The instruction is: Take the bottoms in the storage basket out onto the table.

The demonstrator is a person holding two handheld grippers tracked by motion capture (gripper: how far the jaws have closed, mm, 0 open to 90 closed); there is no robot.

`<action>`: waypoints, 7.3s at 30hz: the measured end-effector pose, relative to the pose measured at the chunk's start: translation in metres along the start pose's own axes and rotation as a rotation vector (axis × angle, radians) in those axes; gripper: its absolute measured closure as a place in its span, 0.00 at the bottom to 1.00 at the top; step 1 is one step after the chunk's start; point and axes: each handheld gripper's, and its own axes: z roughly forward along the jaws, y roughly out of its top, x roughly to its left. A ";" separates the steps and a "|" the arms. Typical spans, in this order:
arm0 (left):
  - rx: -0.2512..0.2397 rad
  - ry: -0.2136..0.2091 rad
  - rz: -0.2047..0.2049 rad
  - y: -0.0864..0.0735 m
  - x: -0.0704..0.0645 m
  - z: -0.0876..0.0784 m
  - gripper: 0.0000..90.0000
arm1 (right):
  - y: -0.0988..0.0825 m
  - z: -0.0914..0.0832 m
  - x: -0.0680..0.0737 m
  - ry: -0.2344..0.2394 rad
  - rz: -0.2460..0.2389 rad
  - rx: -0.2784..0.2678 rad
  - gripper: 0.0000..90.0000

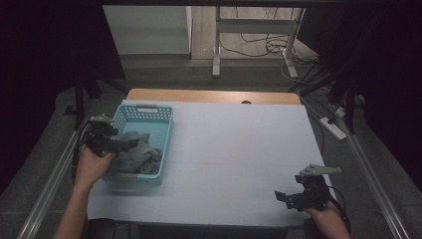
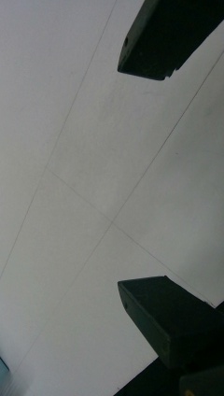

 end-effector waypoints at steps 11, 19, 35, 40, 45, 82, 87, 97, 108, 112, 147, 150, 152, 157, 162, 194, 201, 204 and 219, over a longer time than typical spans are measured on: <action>0.065 -0.007 -0.004 0.004 0.010 0.017 0.00 | 0.000 0.001 0.000 0.005 -0.001 0.006 0.00; 0.173 -0.087 0.066 -0.001 0.006 0.032 0.00 | 0.000 0.001 0.000 0.010 -0.003 0.006 0.00; 0.364 -0.035 0.140 0.002 -0.006 0.060 0.00 | 0.000 0.002 0.001 0.010 -0.012 0.015 0.00; 0.394 -0.054 0.128 0.005 -0.001 0.069 0.00 | 0.001 0.002 0.001 0.011 -0.011 0.013 0.00; 0.383 -0.076 0.094 0.004 0.006 0.073 0.04 | 0.001 0.002 0.001 0.014 -0.014 0.015 0.00; 0.101 -0.010 -0.069 0.013 -0.001 0.024 0.78 | 0.000 0.001 0.002 0.033 -0.039 0.004 0.00; 0.044 -0.015 -0.071 0.018 -0.005 0.013 0.78 | 0.001 0.000 0.002 0.036 -0.037 0.006 0.00; -0.103 -0.018 -0.069 0.022 -0.011 -0.010 0.78 | 0.000 0.000 0.001 0.037 -0.032 -0.001 0.00; -0.209 -0.042 -0.071 0.026 -0.015 -0.030 0.78 | 0.000 0.000 0.001 0.042 -0.027 -0.004 0.00; -0.250 -0.058 -0.078 0.027 -0.016 -0.039 0.78 | 0.000 0.000 0.001 0.043 -0.026 -0.004 0.00; -0.423 -0.138 -0.008 0.042 -0.045 -0.083 0.78 | 0.000 -0.001 0.001 0.042 -0.026 -0.009 0.00; -0.422 -0.145 0.002 0.044 -0.049 -0.081 0.78 | 0.000 -0.001 0.000 0.045 -0.028 -0.005 0.00; -0.420 -0.147 0.008 0.045 -0.052 -0.080 0.78 | 0.000 -0.001 0.000 0.045 -0.028 -0.005 0.00; -0.417 -0.158 0.018 0.048 -0.058 -0.075 0.78 | 0.000 -0.001 0.000 0.045 -0.027 -0.005 0.00; -0.417 -0.171 0.031 0.052 -0.064 -0.071 0.78 | 0.000 -0.001 0.000 0.045 -0.028 -0.006 0.00; -0.379 -0.265 0.120 0.080 -0.106 -0.031 0.78 | 0.000 -0.001 0.001 0.043 -0.030 -0.008 0.00; -0.384 -0.294 0.127 0.083 -0.113 -0.023 0.78 | 0.000 0.000 0.001 0.043 -0.034 -0.004 0.00; -0.379 -0.309 0.127 0.085 -0.115 -0.019 0.78 | 0.000 0.000 0.001 0.043 -0.034 -0.004 0.00; -0.345 -0.343 0.141 0.096 -0.128 0.005 0.78 | 0.000 0.000 0.001 0.041 -0.028 -0.002 0.00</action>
